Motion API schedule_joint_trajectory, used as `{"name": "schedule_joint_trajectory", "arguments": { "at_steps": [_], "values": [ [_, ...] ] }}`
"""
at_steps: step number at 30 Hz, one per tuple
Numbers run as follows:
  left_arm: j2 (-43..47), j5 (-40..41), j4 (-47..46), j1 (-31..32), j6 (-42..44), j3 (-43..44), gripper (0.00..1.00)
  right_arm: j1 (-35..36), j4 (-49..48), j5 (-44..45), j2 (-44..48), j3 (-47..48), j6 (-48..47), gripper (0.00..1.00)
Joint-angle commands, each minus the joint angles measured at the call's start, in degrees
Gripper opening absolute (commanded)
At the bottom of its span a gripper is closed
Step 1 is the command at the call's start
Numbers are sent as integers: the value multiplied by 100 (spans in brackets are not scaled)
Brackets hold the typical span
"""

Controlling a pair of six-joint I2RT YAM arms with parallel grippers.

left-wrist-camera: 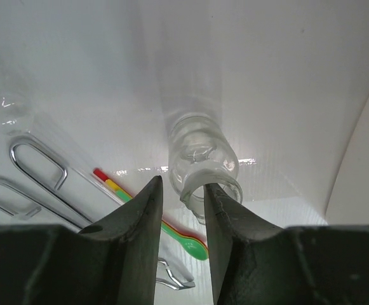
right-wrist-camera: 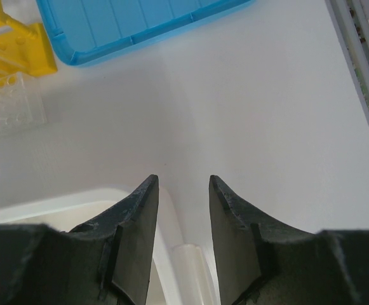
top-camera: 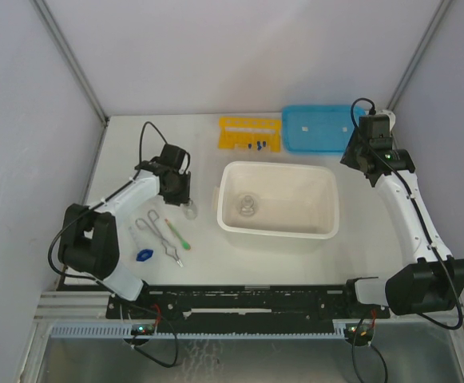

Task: Organize the chemistry lab equipment
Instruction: Pick up the chemistry item at the center of the board.

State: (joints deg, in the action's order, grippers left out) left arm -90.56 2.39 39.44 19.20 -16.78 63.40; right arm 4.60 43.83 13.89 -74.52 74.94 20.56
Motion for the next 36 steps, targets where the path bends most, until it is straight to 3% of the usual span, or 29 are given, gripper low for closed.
{"name": "schedule_joint_trajectory", "arguments": {
  "at_steps": [1,3,8,17,27,31,36],
  "values": [
    [-215,-29,-157,-43,178,12,36,23,-242,71,34,3,-12,37],
    [-259,-50,-140,-39,184,34,29,6,-235,70,19,6,-17,37],
    [-142,-99,17,-41,192,171,1,10,-234,39,-31,4,1,37],
    [484,-171,597,-36,-25,1606,0,13,-311,-44,-97,10,10,37],
    [769,-929,694,311,-418,3541,0,6,-310,5,-105,10,19,37],
    [411,-1041,1036,795,-460,4590,0,18,-305,4,-149,6,51,37],
    [-810,-1125,2171,1723,-243,6422,0,26,-332,-9,-148,9,63,37]
  ]
}}
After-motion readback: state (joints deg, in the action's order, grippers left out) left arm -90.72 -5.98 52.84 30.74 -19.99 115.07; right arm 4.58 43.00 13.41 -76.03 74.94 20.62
